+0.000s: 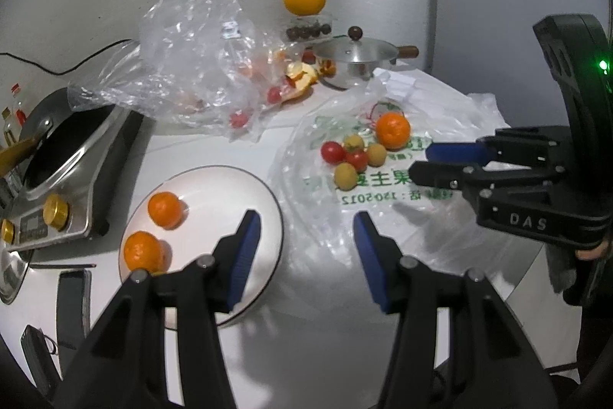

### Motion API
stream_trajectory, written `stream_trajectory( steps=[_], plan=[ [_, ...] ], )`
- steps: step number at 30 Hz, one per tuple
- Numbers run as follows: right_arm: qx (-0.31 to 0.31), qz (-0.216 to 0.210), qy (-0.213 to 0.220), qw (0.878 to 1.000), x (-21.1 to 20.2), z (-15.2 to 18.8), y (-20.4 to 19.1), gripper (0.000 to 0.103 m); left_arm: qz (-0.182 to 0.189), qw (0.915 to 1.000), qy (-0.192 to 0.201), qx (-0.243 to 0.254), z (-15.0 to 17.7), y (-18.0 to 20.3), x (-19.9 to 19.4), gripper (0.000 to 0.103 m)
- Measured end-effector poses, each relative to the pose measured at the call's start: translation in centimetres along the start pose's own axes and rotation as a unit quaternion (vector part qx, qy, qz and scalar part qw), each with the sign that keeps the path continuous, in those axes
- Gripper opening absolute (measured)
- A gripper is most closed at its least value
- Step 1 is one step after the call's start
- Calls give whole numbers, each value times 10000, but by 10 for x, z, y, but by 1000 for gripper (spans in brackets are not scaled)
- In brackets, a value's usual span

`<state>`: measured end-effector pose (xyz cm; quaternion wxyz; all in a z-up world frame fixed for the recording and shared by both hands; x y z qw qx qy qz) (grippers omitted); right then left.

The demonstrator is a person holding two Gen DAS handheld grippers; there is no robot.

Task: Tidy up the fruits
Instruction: 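Move both open grippers back over the fruit on the bag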

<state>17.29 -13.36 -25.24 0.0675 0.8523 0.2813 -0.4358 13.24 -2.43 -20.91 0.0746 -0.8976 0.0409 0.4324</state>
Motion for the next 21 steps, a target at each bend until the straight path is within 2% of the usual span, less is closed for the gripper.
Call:
stream_trajectory(
  steps=[21],
  plan=[
    [185,86,11,9998,6,-7,38,29,95,9999,-58,120,-27,19,28,52]
  ],
)
Point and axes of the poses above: each gripper's, at about its wrist camera, not at the fingertips, and x roughly the way its jaws point, y to its right, z to its underside, the point moved 1 cm from there along x, roughly the way its jaws point, and after that the axes turned 10 degrees about -y, right-handed, at the moved point
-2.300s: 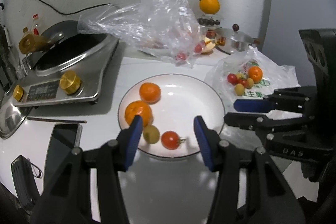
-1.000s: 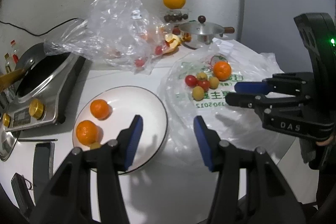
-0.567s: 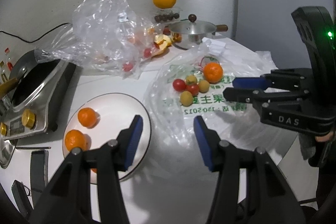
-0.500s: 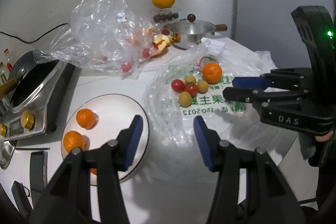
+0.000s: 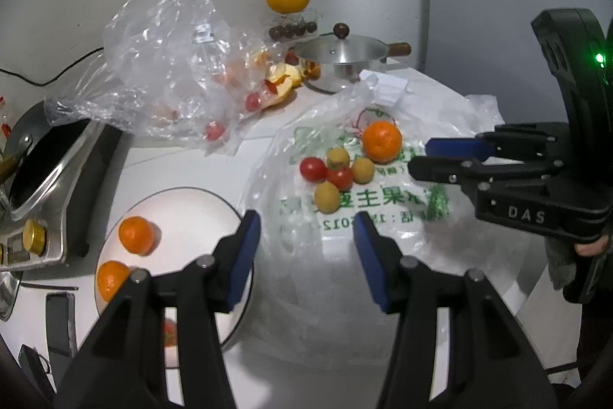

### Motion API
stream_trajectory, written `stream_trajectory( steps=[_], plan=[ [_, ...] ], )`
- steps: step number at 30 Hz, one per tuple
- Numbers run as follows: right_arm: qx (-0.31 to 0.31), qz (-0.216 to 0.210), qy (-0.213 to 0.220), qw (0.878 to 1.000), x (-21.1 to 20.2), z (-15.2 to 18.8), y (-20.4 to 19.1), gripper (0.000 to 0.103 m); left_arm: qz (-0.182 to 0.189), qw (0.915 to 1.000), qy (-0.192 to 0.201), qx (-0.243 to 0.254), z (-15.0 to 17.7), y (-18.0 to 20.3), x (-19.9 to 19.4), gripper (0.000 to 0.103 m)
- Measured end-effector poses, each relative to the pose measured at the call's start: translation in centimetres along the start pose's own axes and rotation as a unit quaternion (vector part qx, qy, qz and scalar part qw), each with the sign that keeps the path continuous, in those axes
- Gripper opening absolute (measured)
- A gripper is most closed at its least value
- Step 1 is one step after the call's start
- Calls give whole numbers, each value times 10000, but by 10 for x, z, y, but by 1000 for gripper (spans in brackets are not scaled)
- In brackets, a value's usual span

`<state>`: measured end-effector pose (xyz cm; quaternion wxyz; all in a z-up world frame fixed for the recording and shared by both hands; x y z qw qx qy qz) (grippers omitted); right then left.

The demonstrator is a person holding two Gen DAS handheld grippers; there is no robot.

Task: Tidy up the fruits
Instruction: 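Move both open grippers back over the fruit on the bag, then grasp a large mandarin with the right gripper while the left grasps a yellow plum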

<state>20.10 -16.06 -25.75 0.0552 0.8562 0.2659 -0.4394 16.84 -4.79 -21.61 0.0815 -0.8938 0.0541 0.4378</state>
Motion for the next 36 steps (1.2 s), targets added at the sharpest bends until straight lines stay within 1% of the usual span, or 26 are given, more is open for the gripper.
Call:
stream_trajectory(
  steps=[1,4,7,16,36],
  plan=[
    [2,3,-1,10000,1,-1,1,29,36,10000,1,-28,-2,0,2,52],
    [9,21,-17,10000,4,-4,5,31,180,9997,-1,-139,-6,-2,6,66],
    [17,42,-29,10000,7,-6,9,36,265,9995,-9,-161,-9,-2,9,66],
    [38,92,-87,9999,16,-14,19,36,245,9997,-83,-14,-18,1,27,66],
    [66,256,-212,9994,38,-30,36,36,311,9993,-203,99,-32,-3,59,65]
  ],
)
Point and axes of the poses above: each gripper's, at about its wrist camera, not at the fingertips, and x roughly the way its jaws point, y to its right, z to its underside, the point moved 1 cm from there along x, roughly the way its jaws point, and after that the axes turned 10 degrees about -y, right-handed, at the moved point
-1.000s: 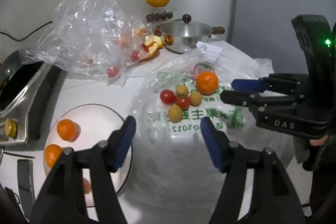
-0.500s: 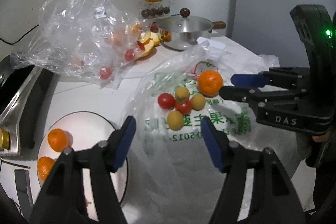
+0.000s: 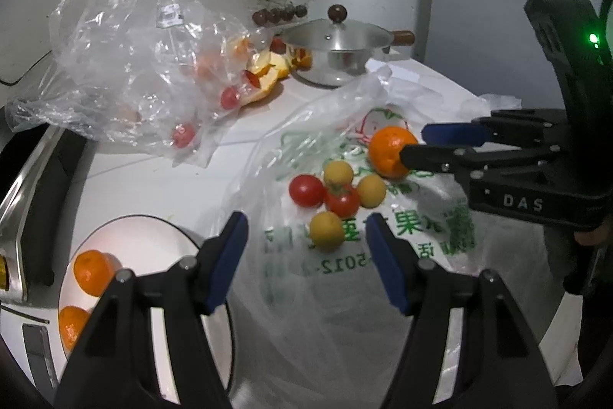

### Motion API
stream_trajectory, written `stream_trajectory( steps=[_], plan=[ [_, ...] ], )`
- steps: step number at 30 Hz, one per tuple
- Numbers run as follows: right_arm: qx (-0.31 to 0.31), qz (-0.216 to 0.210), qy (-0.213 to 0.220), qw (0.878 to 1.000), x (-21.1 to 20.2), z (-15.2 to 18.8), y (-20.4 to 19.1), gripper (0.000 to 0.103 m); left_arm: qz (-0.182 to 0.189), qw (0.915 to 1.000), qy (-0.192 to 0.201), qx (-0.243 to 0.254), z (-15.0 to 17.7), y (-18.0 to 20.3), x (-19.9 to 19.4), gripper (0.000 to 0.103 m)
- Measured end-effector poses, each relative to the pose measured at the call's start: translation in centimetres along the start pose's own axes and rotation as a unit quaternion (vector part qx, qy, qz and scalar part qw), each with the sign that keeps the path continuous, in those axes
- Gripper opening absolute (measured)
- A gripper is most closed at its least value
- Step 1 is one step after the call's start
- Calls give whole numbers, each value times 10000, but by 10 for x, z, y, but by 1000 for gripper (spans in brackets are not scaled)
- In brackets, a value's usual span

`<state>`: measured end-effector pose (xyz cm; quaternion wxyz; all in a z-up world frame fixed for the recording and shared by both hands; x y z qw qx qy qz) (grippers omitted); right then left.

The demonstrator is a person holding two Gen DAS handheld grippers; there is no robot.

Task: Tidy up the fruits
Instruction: 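Grasp a large mandarin with the right gripper while the left grasps a yellow plum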

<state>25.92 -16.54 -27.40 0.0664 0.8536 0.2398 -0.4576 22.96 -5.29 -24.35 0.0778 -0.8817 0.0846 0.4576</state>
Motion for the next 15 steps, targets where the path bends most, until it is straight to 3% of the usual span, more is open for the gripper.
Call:
stream_trajectory(
  steps=[15],
  plan=[
    [34,69,-60,10000,15,-11,8,41,-102,9995,-130,273,-6,3,22,65]
  ],
)
Point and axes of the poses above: each gripper's, at about its wrist camera, not at the fingertips, and x roughly the way its jaws point, y to its right, z to its underside, the point moved 1 cm from there along x, roughly the way its jaws point, and after that the axes turned 10 degrees about -y, right-handed, at the moved point
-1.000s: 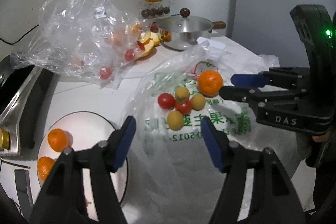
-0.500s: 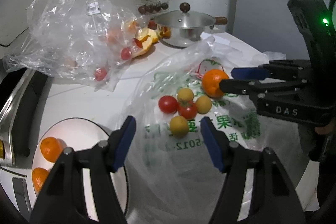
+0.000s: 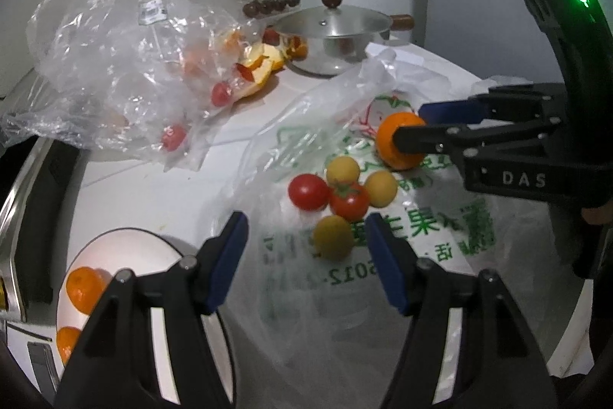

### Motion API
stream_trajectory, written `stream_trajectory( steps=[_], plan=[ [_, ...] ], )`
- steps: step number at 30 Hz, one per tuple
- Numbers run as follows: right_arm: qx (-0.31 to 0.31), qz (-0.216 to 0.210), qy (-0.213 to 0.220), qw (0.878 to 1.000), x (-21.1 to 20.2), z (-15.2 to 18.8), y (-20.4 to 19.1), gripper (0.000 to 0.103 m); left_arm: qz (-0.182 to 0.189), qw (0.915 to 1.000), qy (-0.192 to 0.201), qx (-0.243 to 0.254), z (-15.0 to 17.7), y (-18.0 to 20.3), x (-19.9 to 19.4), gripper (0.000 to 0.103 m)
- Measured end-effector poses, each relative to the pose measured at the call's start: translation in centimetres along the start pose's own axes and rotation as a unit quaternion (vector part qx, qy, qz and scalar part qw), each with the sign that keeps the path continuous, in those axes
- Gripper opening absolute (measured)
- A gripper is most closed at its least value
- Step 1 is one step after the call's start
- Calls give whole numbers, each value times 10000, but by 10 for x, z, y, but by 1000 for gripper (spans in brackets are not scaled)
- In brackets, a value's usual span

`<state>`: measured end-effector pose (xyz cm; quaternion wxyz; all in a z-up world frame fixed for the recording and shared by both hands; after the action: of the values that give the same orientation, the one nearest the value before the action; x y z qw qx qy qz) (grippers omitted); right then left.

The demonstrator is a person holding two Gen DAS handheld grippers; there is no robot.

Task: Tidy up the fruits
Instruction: 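Grasp a large mandarin with the right gripper while the left grasps a yellow plum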

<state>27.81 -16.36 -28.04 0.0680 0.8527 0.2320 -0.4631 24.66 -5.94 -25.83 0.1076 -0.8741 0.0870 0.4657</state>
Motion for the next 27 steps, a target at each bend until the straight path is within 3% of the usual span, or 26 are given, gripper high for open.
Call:
stream_trajectory(
  steps=[7,16,27],
  plan=[
    [14,-80,-97,9999,10,-1,2,48,-47,9996,13,287,-1,8,8,47],
    [26,-147,-219,9996,20,0,3,48,-3,9984,-74,565,1,20,15,30],
    [-24,-134,-177,9998,17,2,1,46,-16,9976,-89,682,4,25,14,26]
  ],
)
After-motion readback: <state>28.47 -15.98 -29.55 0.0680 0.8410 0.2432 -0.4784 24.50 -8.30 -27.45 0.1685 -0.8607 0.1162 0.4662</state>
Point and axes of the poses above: each gripper's, at about its wrist camera, not at the fingertips, and x roughly the way its jaws point, y to its right, z to its underside, the point moved 1 cm from there along x, roughly the way its jaws point, and after that the axes turned 10 degrees about -y, right-handed, at the moved point
